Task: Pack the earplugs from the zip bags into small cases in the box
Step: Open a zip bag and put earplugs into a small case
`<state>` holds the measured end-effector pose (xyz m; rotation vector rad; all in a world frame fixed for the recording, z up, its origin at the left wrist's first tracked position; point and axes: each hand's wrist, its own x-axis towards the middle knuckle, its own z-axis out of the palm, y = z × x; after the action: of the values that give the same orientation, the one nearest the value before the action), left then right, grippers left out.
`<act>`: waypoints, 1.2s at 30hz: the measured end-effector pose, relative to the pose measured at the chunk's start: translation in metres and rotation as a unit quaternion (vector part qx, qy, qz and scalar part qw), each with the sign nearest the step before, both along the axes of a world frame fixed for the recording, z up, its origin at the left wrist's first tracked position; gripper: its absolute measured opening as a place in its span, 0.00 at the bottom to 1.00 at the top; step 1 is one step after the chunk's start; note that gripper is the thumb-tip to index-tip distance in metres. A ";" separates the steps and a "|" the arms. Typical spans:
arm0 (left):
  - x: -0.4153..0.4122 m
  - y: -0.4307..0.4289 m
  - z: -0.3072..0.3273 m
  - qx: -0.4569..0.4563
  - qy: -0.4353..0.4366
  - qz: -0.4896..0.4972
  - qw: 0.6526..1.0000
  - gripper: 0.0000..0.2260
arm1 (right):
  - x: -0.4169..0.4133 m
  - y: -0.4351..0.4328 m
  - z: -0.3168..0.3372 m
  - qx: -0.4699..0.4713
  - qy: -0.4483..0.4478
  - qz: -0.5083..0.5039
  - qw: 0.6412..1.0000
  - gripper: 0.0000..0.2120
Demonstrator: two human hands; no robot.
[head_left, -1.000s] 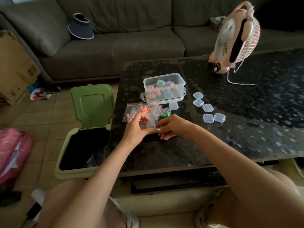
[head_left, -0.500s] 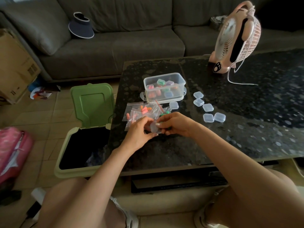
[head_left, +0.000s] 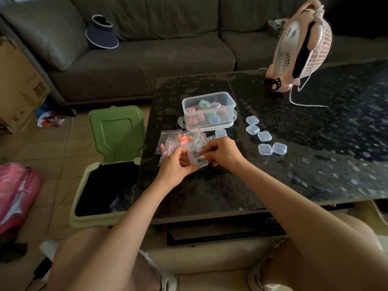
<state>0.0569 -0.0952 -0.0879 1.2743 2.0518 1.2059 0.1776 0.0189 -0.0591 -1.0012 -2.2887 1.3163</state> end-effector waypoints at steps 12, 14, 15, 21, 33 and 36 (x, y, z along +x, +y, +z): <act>-0.003 -0.003 0.002 0.025 -0.022 -0.013 0.999 0.21 | 0.000 0.001 -0.001 0.032 -0.059 0.035 0.997 0.09; -0.004 -0.002 0.001 0.017 -0.012 -0.021 1.000 0.24 | 0.002 0.005 0.002 0.014 -0.050 0.003 0.999 0.08; -0.005 -0.002 0.000 0.012 -0.005 -0.024 1.000 0.23 | 0.002 0.008 0.004 0.001 -0.050 -0.020 0.999 0.08; -0.008 0.000 -0.008 0.001 0.027 -0.030 0.999 0.17 | 0.007 0.017 0.013 -0.126 -0.048 -0.027 0.991 0.08; -0.009 0.000 -0.010 -0.010 0.038 -0.016 0.999 0.26 | 0.002 0.004 0.002 0.111 0.017 0.055 0.992 0.13; -0.003 0.000 -0.004 -0.015 0.035 -0.011 0.999 0.23 | -0.003 -0.002 -0.005 0.191 0.019 0.063 0.979 0.14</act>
<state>0.0535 -0.0950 -0.0921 1.3388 2.0907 1.1328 0.1747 0.0171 -0.0640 -0.7041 -2.4793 0.8765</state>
